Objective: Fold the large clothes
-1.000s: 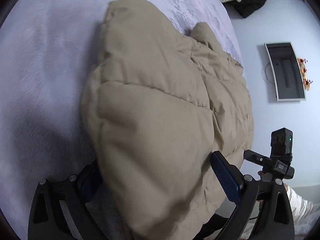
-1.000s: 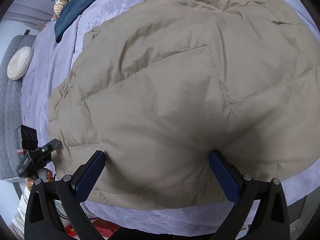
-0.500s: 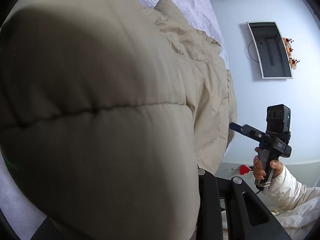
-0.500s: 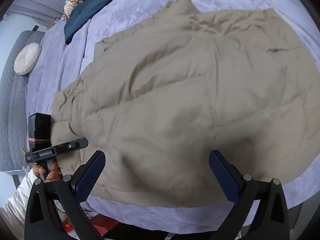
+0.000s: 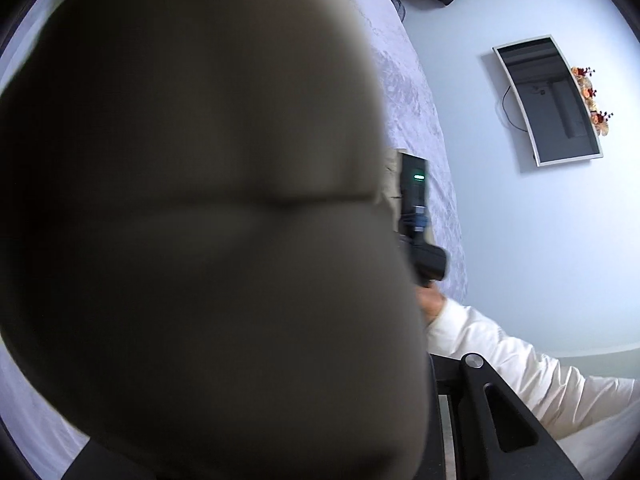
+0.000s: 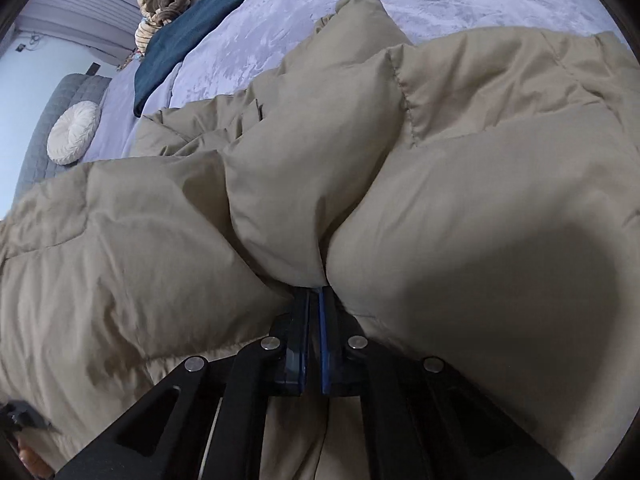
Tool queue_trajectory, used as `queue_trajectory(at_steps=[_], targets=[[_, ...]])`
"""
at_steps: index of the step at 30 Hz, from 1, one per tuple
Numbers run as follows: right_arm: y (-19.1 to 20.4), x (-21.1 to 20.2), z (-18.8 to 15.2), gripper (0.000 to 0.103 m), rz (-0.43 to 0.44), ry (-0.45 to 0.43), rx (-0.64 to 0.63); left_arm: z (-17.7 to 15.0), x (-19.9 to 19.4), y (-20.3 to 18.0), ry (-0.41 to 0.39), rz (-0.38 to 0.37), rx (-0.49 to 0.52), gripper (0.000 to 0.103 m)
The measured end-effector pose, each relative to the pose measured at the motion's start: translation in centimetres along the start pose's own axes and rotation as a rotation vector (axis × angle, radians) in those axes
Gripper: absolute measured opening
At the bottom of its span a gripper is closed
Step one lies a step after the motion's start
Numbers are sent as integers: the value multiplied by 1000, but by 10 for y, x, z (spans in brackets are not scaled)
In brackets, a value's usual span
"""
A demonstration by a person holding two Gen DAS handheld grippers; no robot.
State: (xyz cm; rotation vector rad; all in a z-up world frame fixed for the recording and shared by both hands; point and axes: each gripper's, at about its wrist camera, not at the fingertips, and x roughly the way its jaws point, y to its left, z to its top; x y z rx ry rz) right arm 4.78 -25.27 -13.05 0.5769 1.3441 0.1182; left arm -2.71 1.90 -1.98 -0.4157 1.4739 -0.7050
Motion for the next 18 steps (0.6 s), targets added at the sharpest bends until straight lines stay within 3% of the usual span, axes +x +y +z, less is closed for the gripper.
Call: queue_trajectory(at_steps=[4,8,10,15,18], targets=[[-9,11,8,0,56,30,14,18,31,-63,34,73,64,35],[-24,-4,14,0,148,69,52,40,59,-107,74,52,129,61],[-37,-29,14,3,178,36,64,50,74,-121,110,3,153,76],[-95,-97,-6,3,202,-85,171,73,126,-141,183,-124,204,77],[-128,-123,-26,3,190,-136,252,81,167,-141,212,-154,194,77]])
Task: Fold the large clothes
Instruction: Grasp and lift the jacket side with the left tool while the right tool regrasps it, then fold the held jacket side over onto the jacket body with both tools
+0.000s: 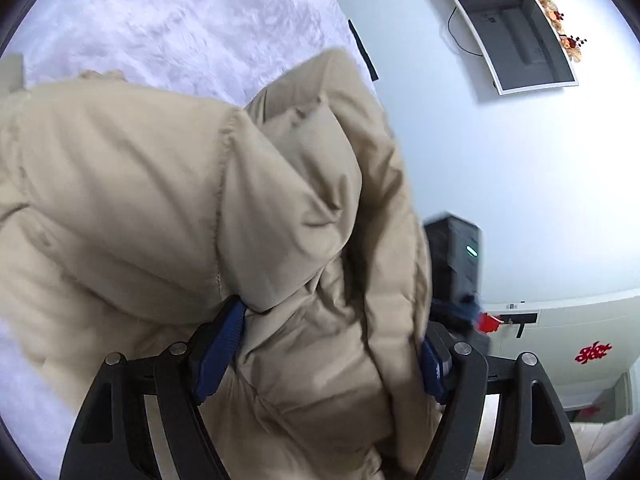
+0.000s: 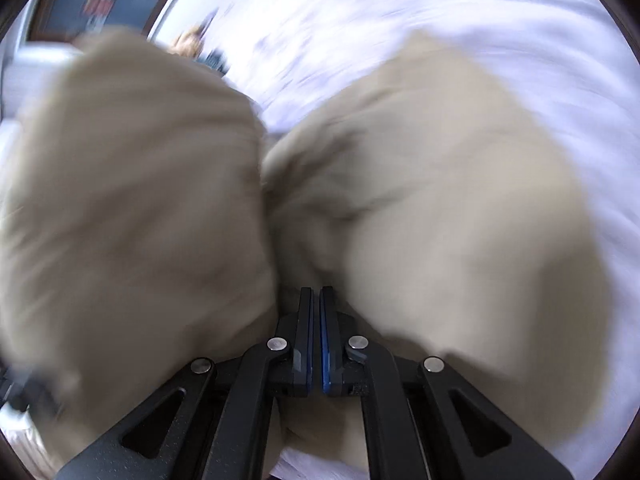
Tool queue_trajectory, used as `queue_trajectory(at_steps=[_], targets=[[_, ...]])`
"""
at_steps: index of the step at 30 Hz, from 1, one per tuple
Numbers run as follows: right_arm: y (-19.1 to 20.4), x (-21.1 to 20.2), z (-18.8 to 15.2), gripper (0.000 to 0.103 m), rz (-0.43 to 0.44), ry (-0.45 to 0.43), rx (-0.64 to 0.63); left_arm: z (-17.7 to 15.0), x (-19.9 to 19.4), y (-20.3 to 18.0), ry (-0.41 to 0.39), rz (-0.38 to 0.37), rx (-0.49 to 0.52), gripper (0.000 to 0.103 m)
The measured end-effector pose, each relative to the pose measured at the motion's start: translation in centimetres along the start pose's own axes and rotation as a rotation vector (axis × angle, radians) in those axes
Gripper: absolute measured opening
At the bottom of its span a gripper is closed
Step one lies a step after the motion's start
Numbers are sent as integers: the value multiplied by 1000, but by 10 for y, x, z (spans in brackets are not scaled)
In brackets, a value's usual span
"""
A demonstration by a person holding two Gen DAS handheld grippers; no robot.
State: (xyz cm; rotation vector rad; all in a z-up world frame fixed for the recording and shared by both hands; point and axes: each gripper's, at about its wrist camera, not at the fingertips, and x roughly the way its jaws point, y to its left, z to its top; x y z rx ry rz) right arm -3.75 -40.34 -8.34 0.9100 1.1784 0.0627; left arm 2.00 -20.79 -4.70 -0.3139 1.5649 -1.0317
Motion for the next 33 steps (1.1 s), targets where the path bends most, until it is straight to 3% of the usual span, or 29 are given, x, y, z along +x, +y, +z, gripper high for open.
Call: queue_trajectory(at_steps=[3,5,6,7,9,11,14,16,18,20,21,22,26,29,33], targets=[[-25,-29,-15,4,-26,-49,67,12,28,4,0,39,-3,77],[-35,-50,-28,7,-57,-81,91,19,39,-4,-18,72,23,89],[-36,-61,-34,21,-62,-99,93,3,38,-9,-30,95,40,90],[-35,-72,-41,52,-55,-119,89,2,40,-12,-35,122,58,90],[-28,-95,-53,81,-18,-166,69,-7,48,-26,-39,171,97,90],[-16,-113,-64,81,40,-187,26,-18,57,-40,-46,208,133,90],[3,-117,-74,81,102,-146,-43,1,50,-38,-47,249,170,90],[20,-101,-72,81,76,-102,-85,-7,43,-40,-65,269,198,90],[36,-79,-67,81,-28,-87,-135,-1,29,-41,-125,285,231,90],[41,-66,-62,60,-129,-117,-142,3,6,-42,-229,347,258,90],[42,-63,-62,24,-152,-138,-138,1,-10,-38,-291,397,266,90],[38,-61,-58,20,-196,-154,-129,-1,-23,-32,-339,444,262,90],[19,-65,-54,17,-265,-178,-110,4,-42,19,-418,627,188,90],[0,-65,-57,17,-297,-169,-88,19,-24,47,-415,632,154,90],[-23,-65,-57,17,-321,-167,-50,43,23,36,-404,660,217,90]])
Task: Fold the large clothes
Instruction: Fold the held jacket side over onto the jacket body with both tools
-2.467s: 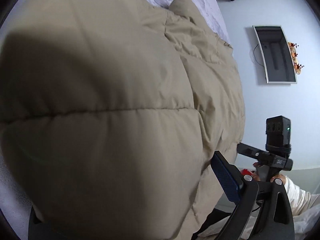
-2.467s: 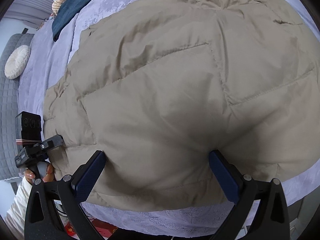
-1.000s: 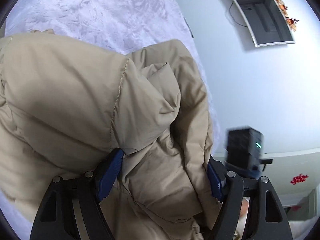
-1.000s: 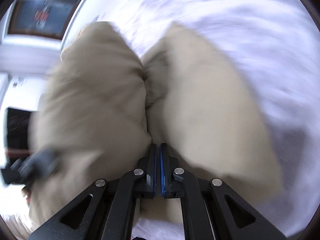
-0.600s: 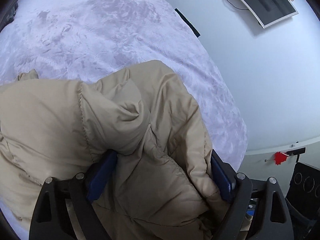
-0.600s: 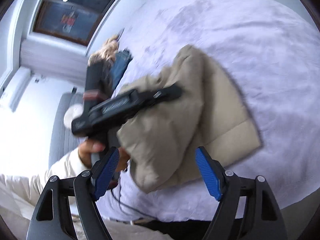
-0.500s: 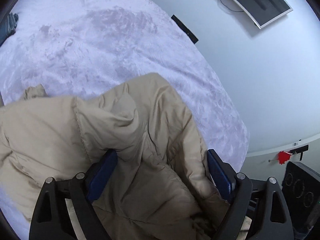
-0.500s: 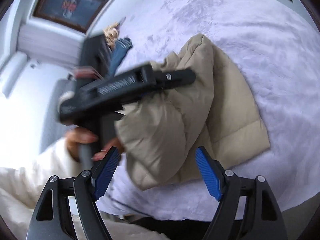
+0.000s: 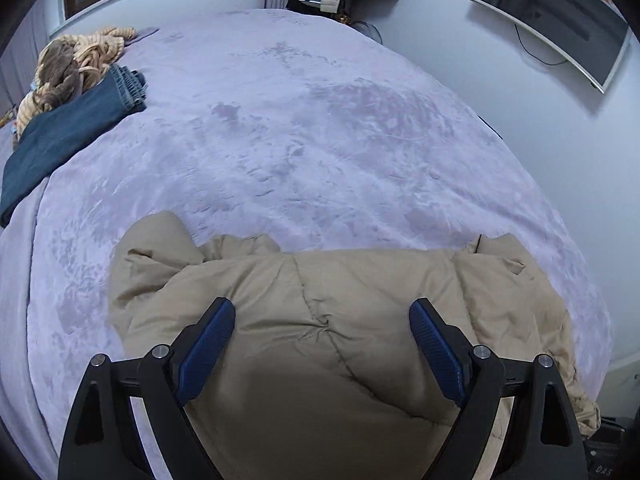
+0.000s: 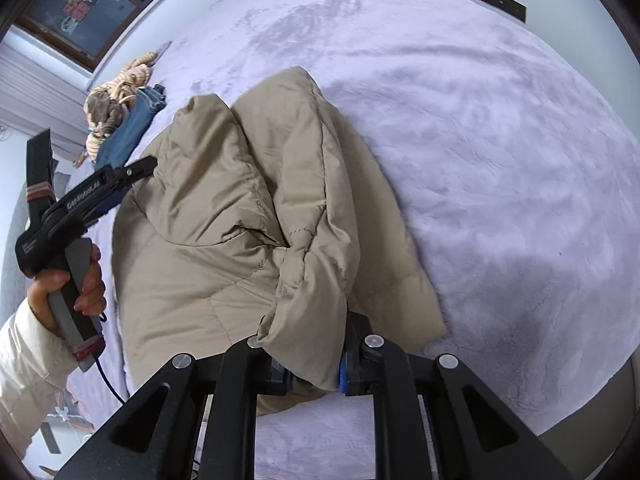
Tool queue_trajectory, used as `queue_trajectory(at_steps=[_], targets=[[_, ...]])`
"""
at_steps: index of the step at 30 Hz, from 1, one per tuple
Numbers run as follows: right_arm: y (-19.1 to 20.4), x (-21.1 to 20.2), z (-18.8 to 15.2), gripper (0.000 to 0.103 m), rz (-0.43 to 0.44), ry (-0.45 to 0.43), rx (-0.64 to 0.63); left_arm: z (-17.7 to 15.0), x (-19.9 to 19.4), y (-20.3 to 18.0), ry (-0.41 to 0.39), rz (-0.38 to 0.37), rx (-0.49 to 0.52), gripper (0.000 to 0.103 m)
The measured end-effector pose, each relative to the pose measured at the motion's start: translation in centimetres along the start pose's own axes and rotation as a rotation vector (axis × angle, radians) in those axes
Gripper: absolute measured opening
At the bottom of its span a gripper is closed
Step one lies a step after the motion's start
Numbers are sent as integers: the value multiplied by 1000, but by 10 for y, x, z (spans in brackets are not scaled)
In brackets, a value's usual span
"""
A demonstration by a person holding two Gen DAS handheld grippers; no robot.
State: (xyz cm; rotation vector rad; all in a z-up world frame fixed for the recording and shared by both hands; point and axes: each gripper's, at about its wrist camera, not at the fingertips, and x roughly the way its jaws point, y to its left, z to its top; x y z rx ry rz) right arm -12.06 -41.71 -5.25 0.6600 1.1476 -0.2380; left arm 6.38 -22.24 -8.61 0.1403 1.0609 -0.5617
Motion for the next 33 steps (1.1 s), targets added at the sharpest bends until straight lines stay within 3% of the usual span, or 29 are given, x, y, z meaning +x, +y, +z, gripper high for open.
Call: queue_trajectory(at_steps=[5,11,15,20,25,28,33], targets=[[-36,22,3,17,-10,19,65,10,34,-51,47,-22,85,90],[-68,41,4,22,34,66,108,5,42,-58,70,-3,96,90],[-70,12,13,34,51,62,91,5,44,-49,83,-9,71,90],[-58,-39,29,35,88,-51,-12,4,45,-50,84,4,79,90],[-34,-6,42,33,128,64,-145,3,38,-47,91,33,79,90],[-30,22,27,24,42,173,-189,4,21,-43,82,63,40,90],[-44,44,8,20,64,256,-173,-10,-27,-29,67,79,-21,90]])
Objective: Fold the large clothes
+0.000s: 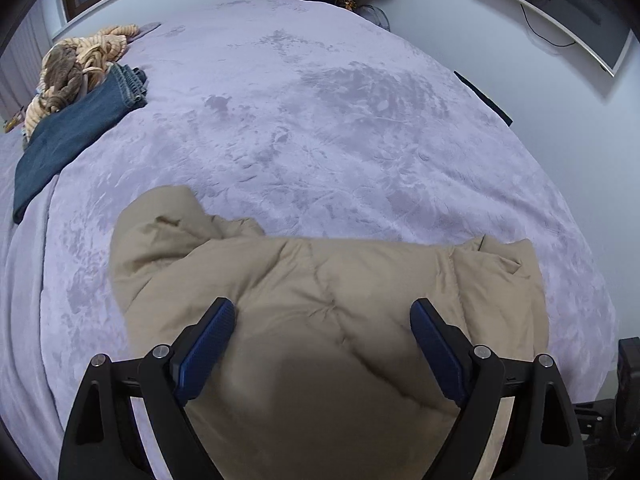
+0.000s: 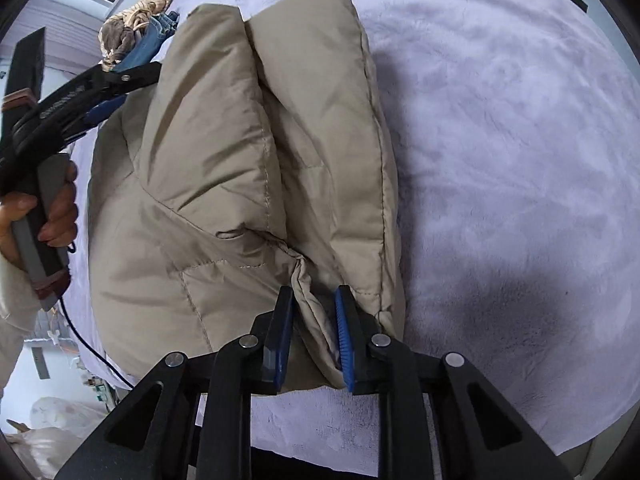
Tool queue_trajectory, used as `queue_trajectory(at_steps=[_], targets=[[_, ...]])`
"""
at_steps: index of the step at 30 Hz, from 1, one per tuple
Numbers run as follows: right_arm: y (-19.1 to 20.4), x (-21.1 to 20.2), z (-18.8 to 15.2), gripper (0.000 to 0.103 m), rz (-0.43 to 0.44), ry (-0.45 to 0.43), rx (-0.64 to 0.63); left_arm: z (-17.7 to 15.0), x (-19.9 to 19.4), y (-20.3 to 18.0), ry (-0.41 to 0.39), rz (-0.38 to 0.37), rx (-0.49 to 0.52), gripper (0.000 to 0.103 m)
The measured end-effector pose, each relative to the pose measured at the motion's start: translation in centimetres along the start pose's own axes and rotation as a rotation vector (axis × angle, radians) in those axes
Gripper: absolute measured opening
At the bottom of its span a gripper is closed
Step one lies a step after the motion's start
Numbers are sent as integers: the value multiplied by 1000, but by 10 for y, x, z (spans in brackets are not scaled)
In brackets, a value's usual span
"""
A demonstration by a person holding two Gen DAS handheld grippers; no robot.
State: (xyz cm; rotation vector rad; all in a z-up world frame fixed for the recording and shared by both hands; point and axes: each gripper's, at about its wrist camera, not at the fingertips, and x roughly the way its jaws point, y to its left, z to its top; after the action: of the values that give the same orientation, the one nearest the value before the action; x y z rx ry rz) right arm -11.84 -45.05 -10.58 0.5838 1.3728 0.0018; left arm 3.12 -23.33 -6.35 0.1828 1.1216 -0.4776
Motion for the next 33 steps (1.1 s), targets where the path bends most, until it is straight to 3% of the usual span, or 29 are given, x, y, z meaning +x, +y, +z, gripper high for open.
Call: queue_trajectory(at_steps=[10,13,15,17,26,28,31,32,33], targets=[[-4,12,-3,20,16,53,9,-78,-51,42,82,16,-179,90],[-2,10,0,21,10,52,20,-96,-55,51,95,-10,-227,90],[3,3,2,24,9,42,29,-105,-57,54,98,-15,-241,100],[10,-5,2,24,1,23,42,-114,-60,57,94,-10,-251,102],[35,-37,4,49,-12,-78,23,-130,-68,67,106,-40,-282,102],[40,-42,2,62,-11,-94,27,-133,-68,68,109,-45,-284,102],[45,-47,-4,66,-17,-118,33,-139,-70,71,118,-48,-273,102],[47,-49,-7,70,-20,-127,42,-141,-72,71,119,-50,-269,102],[54,-48,-9,81,-20,-136,52,-143,-73,72,118,-51,-265,102]])
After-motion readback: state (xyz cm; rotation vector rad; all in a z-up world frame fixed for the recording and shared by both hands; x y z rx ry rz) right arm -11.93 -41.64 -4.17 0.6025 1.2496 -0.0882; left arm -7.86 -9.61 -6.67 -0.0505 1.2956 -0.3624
